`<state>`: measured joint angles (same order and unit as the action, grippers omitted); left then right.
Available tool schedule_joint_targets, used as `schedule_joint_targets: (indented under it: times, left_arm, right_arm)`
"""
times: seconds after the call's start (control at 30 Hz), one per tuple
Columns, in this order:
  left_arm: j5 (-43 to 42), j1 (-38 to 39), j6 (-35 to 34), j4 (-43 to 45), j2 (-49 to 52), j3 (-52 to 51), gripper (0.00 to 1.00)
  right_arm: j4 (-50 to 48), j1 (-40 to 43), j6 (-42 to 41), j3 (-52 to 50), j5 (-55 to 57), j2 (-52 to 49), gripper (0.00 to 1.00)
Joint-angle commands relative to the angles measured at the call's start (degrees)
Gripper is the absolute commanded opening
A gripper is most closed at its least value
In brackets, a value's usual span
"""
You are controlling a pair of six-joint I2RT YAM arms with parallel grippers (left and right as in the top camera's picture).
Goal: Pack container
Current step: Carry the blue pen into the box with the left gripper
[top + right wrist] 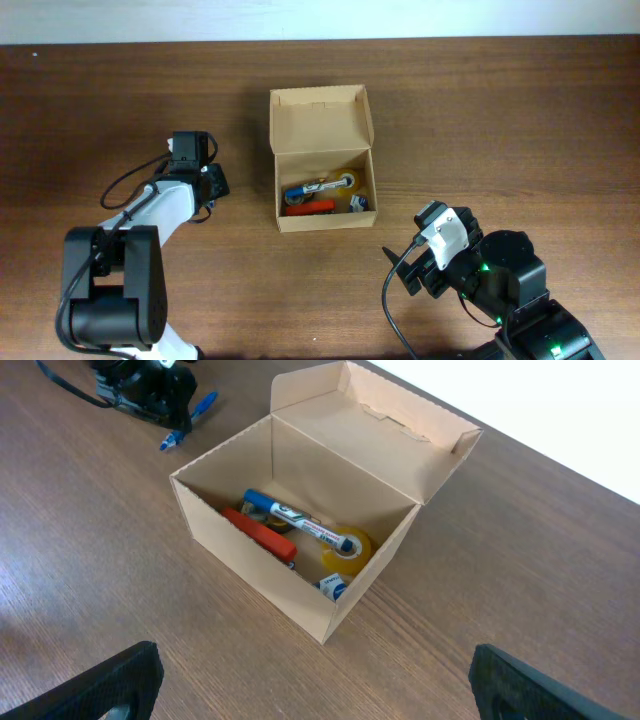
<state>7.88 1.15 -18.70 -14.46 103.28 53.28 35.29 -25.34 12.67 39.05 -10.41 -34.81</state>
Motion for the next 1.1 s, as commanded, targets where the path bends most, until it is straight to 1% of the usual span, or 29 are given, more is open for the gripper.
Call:
schedule_joint_targets:
  times: [0.0,0.07,0.13,0.27,0.33,0.4,0.47,0.57,0.67,0.87,0.97,1.07]
  left_arm:
    - [-0.55,0.35,-0.13,-0.96,1.40,-0.50,0.02]
    - [-0.50,1.14,0.50,-1.25,0.07,-0.07,0.02]
    - [-0.52,2.05,2.56,-1.44,-2.47,0.68,0.02]
    - [-0.55,5.03,10.45,-1.42,-10.08,2.45,0.02]
    - [-0.55,7.39,15.50,-1.42,-13.99,3.48,0.02]
    - [-0.55,11.78,23.71,-1.40,-19.23,4.98,0.02]
    - [-0.76,15.17,29.20,-1.38,-22.08,5.90,0.02]
    - [-4.66,20.00,39.26,-1.40,-24.61,6.82,0.02]
    - [-7.56,24.15,46.01,-1.38,-25.09,7.06,0.02]
    - [-7.72,31.98,60.24,-1.86,-23.23,7.06,0.02]
    - [-7.69,33.97,66.99,-2.03,-20.94,7.06,0.02]
    - [-7.41,34.34,71.63,-2.03,-17.84,7.06,0.02]
  right_arm:
    - [-0.15,-0.48,0.22,-0.22,0.55,-0.07,0.99]
    - [-0.15,-0.48,0.22,-0.22,0.55,-0.07,0.99]
    - [-0.15,-0.48,0.22,-0.22,0.55,-0.07,0.99]
    - [-0.15,-0.48,0.22,-0.22,0.55,-0.07,0.99]
    - [-0.15,-0.48,0.22,-0.22,0.55,-0.07,0.99]
    - [-0.15,-0.48,0.22,-0.22,0.55,-0.07,0.99]
    - [-0.15,-0.48,0.22,-0.22,0.55,-0.07,0.99]
    - [-0.15,-0.48,0.22,-0.22,0.55,-0.07,0.99]
    - [-0.15,-0.48,0.22,-0.22,0.55,-0.07,0.99]
    - [-0.15,-0.48,0.22,-0.22,0.55,-0.07,0.99]
    - [-0.15,-0.48,0.22,-0.22,0.55,-0.07,0.99]
    - [-0.15,-0.48,0.22,-0.22,0.55,-0.07,0.99]
